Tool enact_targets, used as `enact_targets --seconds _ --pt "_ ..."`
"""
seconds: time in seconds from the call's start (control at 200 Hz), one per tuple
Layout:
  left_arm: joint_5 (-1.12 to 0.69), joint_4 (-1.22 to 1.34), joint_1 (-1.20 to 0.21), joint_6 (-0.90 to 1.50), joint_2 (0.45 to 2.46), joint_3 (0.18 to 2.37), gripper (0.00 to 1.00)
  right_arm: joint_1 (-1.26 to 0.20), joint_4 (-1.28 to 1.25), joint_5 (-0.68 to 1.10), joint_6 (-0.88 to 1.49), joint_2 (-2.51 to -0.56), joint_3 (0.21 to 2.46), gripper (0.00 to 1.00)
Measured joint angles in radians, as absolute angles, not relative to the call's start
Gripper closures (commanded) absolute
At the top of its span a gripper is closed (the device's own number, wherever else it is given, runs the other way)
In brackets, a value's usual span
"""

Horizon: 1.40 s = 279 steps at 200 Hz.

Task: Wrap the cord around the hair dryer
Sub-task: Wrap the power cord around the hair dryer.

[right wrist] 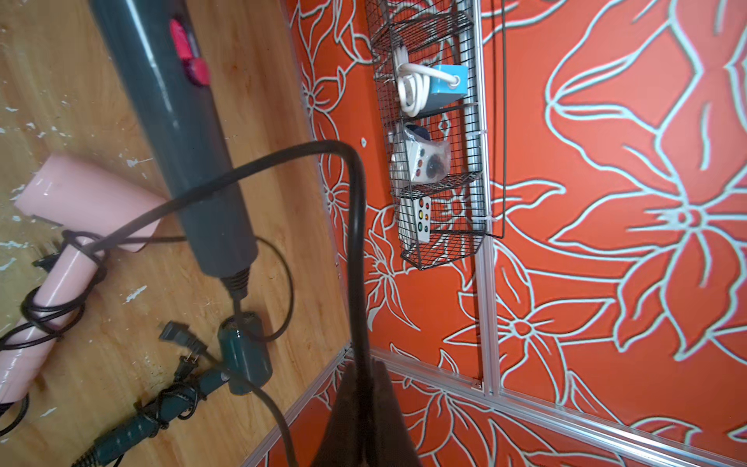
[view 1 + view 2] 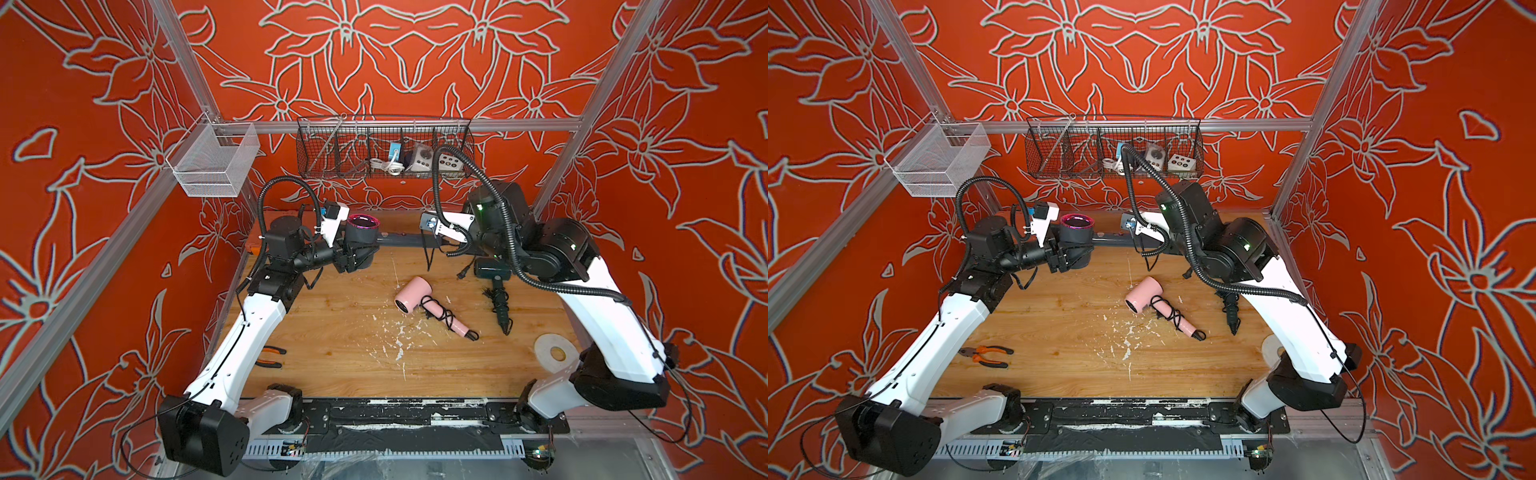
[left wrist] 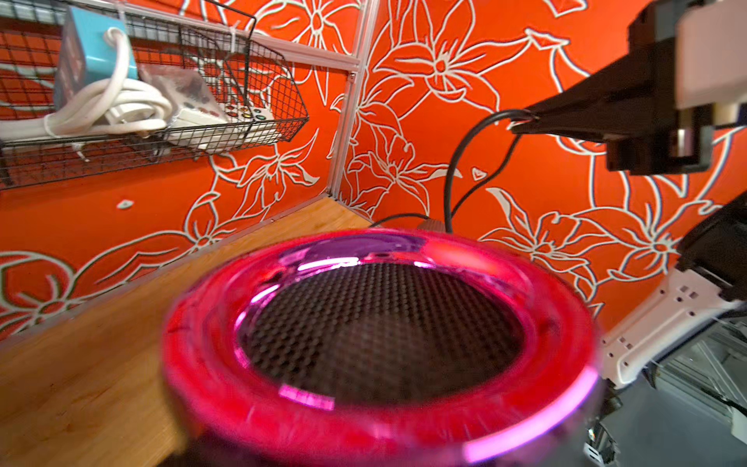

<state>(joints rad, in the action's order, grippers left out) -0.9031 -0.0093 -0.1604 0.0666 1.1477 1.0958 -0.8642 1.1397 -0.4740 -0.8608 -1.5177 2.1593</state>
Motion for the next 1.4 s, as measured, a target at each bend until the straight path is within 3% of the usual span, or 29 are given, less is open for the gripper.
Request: enact_targets --seconds 0.45,0.781,1.021,1.396 --pt "-0.984 -0.078 -0.34 0.039 1.224 1.118 1.0 -0.86 1.144 -0.231 -0.939 -1.562 2.247 1.0" --pt "-1.09 0.104 -0.414 0.169 1.235 1.082 1.0 -0.83 1.089 -0.101 -0.955 -1.577 2.23 1.0" --pt "-1.147 0.24 -0.433 0.292 1.202 1.028 1.0 -0.625 0.964 0.146 -0.868 -1.544 2.075 1.0" --pt "-1.149 0.673 -0.433 0.647 1.243 1.08 1.0 -0.283 0.606 0.663 -0.501 -1.438 1.644 1.0"
